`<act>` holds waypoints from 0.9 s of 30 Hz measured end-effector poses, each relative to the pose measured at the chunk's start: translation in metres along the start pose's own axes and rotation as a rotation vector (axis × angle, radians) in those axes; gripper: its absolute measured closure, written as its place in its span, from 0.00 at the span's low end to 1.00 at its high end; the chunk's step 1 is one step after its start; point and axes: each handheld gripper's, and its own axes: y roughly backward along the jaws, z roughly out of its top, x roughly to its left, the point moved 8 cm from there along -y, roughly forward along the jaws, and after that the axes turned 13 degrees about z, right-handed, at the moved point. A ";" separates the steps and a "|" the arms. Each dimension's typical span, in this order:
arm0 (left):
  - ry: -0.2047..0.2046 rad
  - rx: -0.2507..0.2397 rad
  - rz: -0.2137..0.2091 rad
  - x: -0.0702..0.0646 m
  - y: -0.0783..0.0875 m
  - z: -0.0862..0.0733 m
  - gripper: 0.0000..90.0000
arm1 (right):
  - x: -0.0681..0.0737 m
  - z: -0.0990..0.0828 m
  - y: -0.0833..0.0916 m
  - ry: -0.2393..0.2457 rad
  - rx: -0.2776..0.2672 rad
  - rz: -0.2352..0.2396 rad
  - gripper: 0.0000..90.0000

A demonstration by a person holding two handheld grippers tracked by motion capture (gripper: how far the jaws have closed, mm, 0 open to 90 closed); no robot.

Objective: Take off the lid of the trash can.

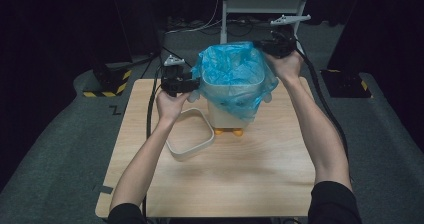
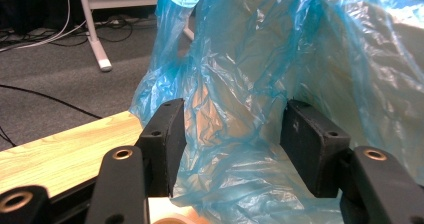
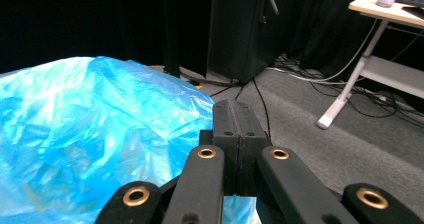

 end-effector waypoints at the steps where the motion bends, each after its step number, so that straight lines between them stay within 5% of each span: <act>1: -0.001 0.000 0.001 0.000 0.000 0.000 0.48 | -0.002 0.000 0.000 -0.004 -0.003 -0.001 1.00; 18: -0.013 0.001 0.008 -0.001 0.000 -0.003 0.49 | -0.018 -0.025 -0.017 -0.086 0.072 0.018 1.00; 27: -0.023 -0.006 0.013 -0.002 0.004 -0.002 0.49 | -0.015 -0.043 -0.006 -0.100 0.064 -0.020 0.94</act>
